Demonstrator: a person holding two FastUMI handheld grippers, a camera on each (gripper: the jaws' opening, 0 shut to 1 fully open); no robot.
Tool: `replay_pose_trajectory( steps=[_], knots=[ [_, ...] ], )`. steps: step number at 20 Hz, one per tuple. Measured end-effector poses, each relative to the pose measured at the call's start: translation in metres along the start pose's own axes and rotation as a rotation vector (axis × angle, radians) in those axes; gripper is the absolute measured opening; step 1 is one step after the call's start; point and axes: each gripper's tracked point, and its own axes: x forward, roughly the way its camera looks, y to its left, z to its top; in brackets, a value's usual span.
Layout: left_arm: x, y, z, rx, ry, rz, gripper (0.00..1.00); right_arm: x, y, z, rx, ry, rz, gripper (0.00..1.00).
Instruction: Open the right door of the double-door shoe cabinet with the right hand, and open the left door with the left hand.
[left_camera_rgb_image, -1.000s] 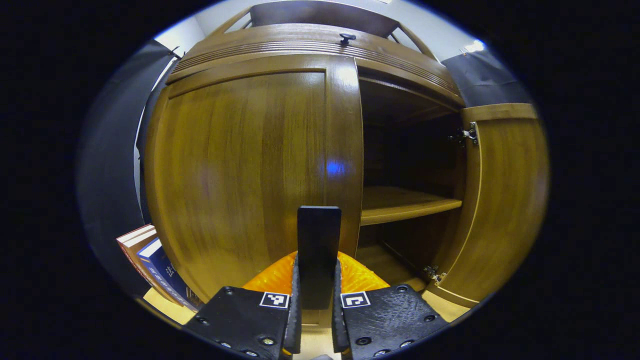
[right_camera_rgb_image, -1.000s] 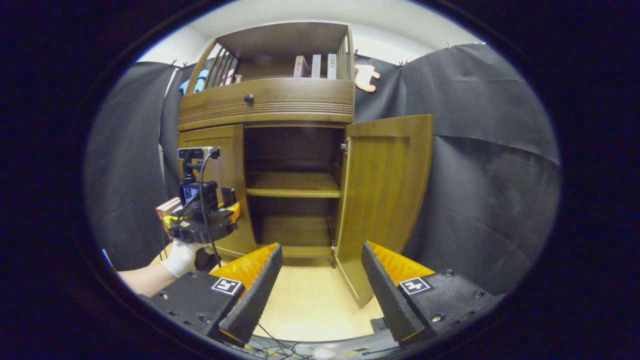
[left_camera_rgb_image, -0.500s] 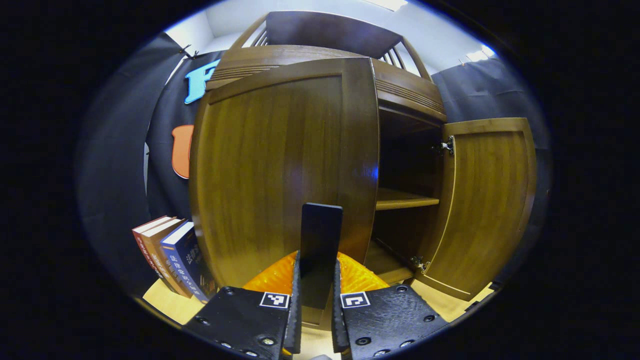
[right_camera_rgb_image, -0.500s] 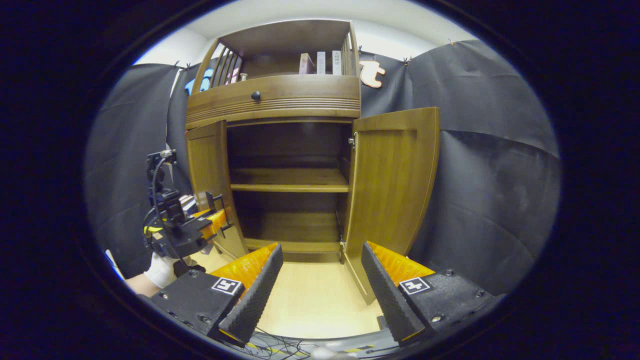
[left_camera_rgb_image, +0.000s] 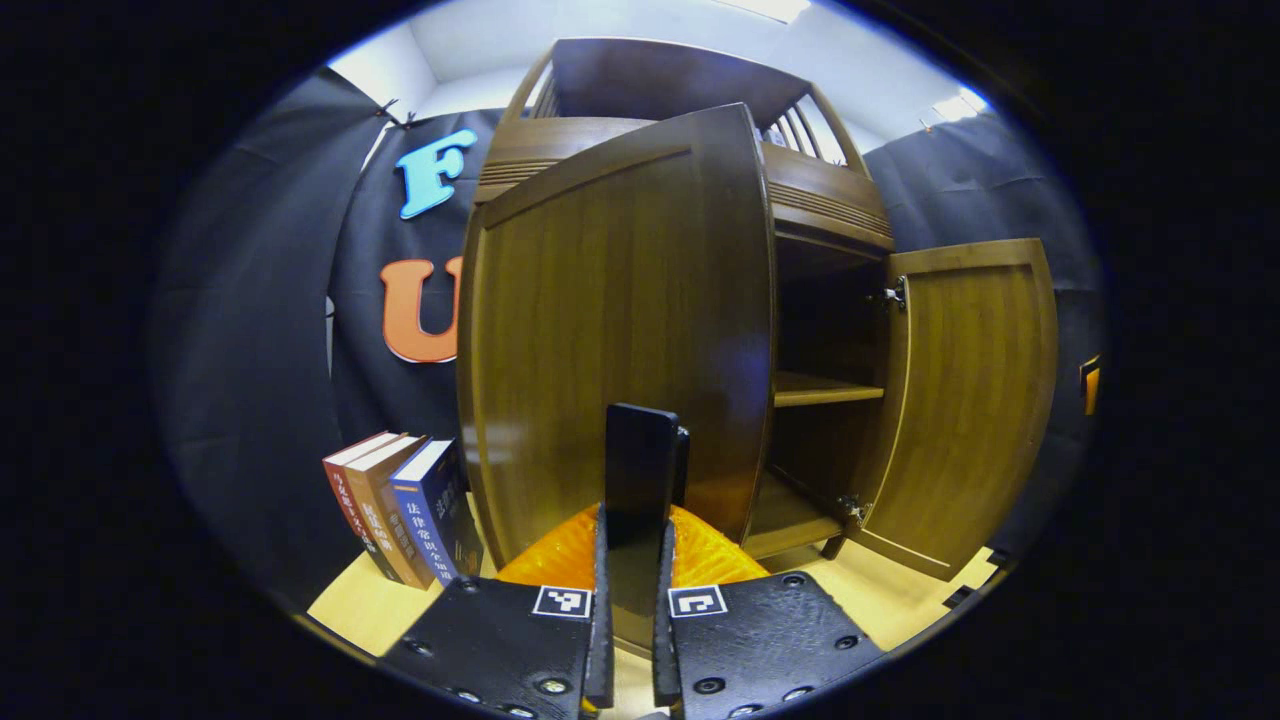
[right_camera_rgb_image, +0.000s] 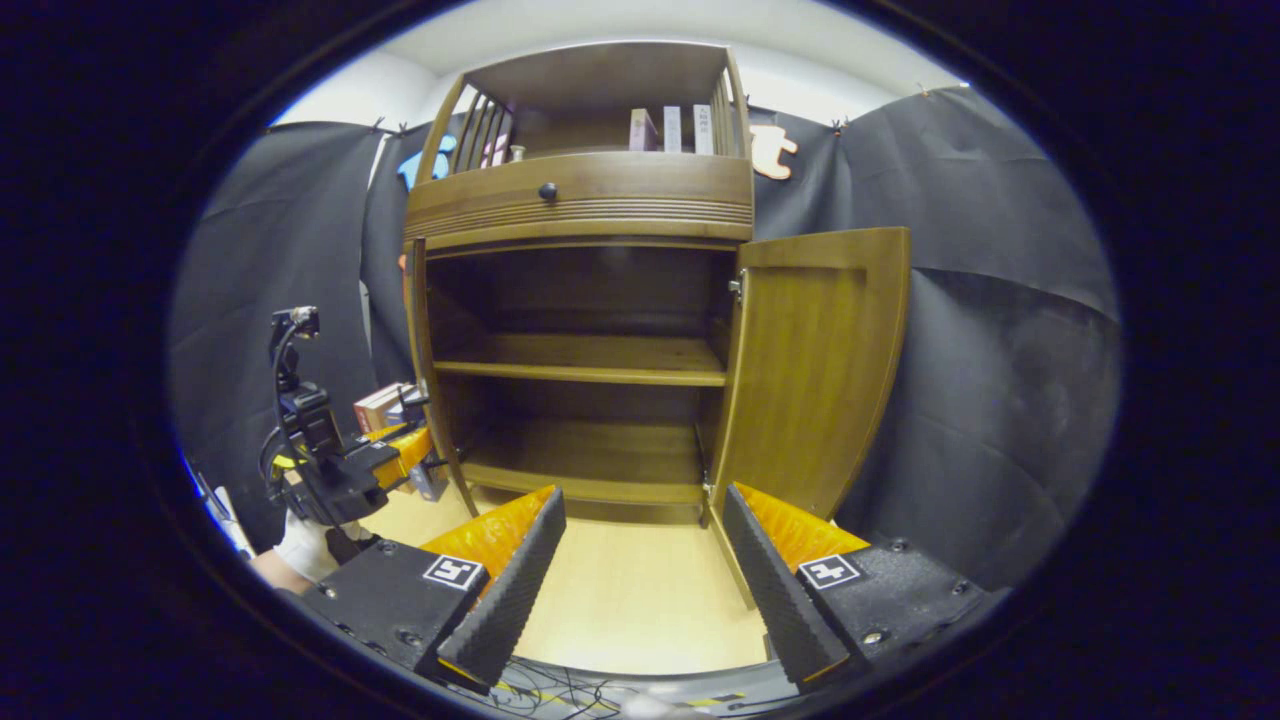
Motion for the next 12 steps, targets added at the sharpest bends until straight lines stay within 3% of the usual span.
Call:
replay_pose_trajectory(
  steps=[9,10,12],
  knots=[
    [-0.037,0.049,0.001,0.006,0.007,0.088,0.13,0.006,0.020,-0.007,0.002,0.017,0.062,1.00],
    [-0.037,0.054,0.003,0.009,0.000,0.092,0.03,0.007,0.023,-0.008,0.000,0.020,0.069,1.00],
    [-0.043,0.066,0.001,0.002,0.006,0.090,0.03,0.007,0.029,-0.010,-0.003,0.024,0.086,1.00]
  ],
)
